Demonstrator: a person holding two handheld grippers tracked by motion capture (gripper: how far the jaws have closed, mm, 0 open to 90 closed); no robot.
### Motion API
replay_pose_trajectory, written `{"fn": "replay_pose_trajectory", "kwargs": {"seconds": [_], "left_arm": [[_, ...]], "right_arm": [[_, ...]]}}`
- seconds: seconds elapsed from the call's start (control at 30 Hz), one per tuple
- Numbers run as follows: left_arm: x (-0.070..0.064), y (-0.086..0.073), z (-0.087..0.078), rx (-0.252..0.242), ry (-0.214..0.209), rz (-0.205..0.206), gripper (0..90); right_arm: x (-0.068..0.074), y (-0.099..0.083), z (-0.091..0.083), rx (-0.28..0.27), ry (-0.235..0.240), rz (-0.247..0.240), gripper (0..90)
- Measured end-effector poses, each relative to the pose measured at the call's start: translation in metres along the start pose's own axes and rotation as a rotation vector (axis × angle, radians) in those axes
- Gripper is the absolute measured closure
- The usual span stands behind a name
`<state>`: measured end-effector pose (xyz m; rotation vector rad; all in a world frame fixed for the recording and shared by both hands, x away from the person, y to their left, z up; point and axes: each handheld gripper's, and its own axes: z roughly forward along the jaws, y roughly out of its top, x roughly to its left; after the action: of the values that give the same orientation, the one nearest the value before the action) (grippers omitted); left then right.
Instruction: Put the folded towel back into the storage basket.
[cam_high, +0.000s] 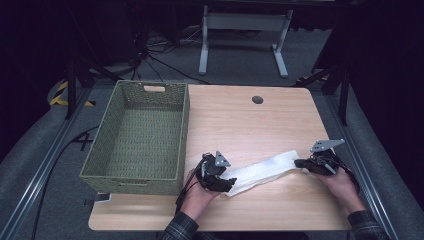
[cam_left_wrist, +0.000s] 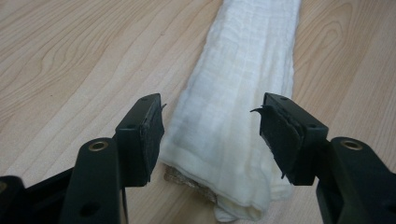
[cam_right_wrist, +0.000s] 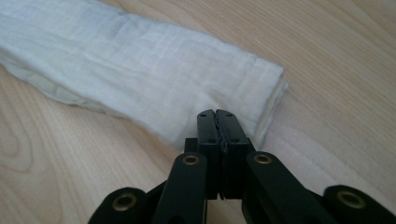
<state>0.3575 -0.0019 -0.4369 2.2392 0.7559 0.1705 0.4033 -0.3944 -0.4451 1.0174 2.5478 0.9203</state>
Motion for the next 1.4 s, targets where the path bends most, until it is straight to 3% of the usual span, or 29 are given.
{"fn": "replay_pose_trajectory", "kwargs": {"seconds": [0.43, 0.6, 0.87, 0.97, 1.1, 1.13, 1.3, 1.33, 1.37, 1.4], "left_arm": [[0.001, 0.005, 0.004, -0.016, -0.019, -0.007, 41.8], [0.004, 0.006, 0.006, -0.018, -0.031, -0.002, 43.3], [0.007, 0.010, 0.008, -0.023, -0.042, -0.013, 47.1], [0.009, 0.010, 0.008, -0.028, -0.040, -0.011, 49.1], [0.010, 0.010, 0.009, -0.021, -0.036, -0.011, 59.0], [0.011, 0.009, 0.009, -0.009, -0.045, -0.010, 62.2], [0.013, 0.006, 0.014, 0.022, -0.012, -0.025, 79.0], [0.013, 0.006, 0.014, 0.022, -0.012, -0.025, 81.5], [0.014, 0.004, 0.019, 0.054, -0.003, -0.034, 83.7], [0.015, 0.004, 0.020, 0.068, -0.002, -0.021, 85.7]], "right_arm": [[-0.013, 0.033, 0.026, 0.005, -0.012, -0.028, 89.5], [-0.019, 0.042, 0.036, -0.017, 0.009, -0.012, 89.5], [-0.024, 0.070, 0.058, -0.011, 0.015, -0.052, 89.4], [-0.023, 0.077, 0.065, -0.013, 0.022, -0.062, 89.4], [-0.023, 0.085, 0.071, -0.035, 0.026, -0.066, 88.4], [-0.023, 0.084, 0.068, -0.050, 0.026, -0.055, 83.6], [-0.016, 0.074, 0.047, -0.120, 0.000, -0.037, 65.9], [-0.016, 0.074, 0.047, -0.120, 0.000, -0.037, 65.9], [-0.014, 0.069, 0.037, -0.142, -0.011, -0.021, 56.2], [-0.014, 0.067, 0.032, -0.147, -0.008, -0.010, 53.7]]}}
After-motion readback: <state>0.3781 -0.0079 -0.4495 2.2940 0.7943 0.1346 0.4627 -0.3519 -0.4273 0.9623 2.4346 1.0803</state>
